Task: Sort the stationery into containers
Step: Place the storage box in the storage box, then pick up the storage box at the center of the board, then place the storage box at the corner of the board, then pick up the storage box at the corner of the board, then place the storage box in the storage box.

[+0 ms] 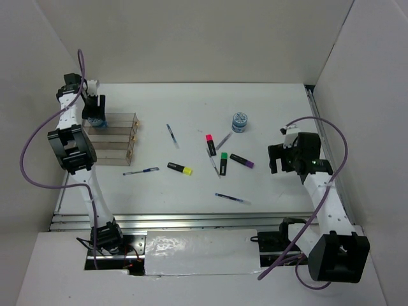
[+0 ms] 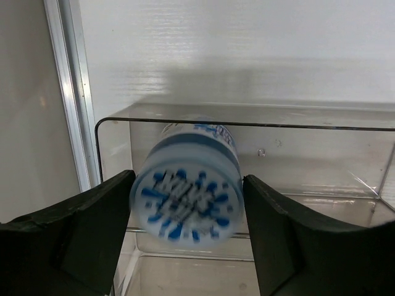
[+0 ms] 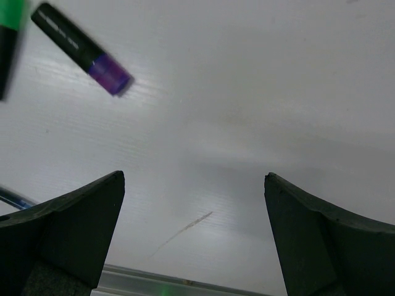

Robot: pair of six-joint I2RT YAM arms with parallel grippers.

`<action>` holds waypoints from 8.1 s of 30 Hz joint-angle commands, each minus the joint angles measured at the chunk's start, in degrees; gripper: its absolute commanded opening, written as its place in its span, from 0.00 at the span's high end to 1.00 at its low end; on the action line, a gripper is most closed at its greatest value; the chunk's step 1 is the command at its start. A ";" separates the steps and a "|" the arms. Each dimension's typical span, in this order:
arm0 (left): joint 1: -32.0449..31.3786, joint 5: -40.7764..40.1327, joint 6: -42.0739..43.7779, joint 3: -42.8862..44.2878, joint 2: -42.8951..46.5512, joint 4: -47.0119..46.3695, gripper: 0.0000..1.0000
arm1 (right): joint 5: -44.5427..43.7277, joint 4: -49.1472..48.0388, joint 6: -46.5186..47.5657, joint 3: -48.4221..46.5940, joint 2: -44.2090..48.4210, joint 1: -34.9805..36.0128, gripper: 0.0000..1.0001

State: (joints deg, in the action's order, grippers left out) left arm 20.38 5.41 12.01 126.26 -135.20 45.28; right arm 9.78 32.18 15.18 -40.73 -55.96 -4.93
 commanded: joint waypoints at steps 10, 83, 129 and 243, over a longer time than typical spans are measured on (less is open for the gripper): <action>-0.43 2.41 -2.95 1.28 9.41 -2.82 0.01 | -1.52 -0.72 -5.94 -32.73 -20.74 4.13 0.00; 5.10 25.53 5.47 -48.29 53.01 -3.88 0.01 | 4.64 -0.97 -2.70 -52.09 -52.93 63.63 0.72; -54.48 18.07 22.18 -74.75 60.14 -6.86 0.01 | 17.11 0.07 -15.00 -23.25 -6.87 9.15 0.00; -10.54 -0.23 6.80 2.34 17.65 -0.44 0.13 | 16.41 1.83 -13.07 -26.86 -15.67 9.68 0.00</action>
State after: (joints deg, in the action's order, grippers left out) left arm 8.60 4.64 18.11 127.07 -127.68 47.51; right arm 27.22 33.80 1.32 -65.69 -74.54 4.73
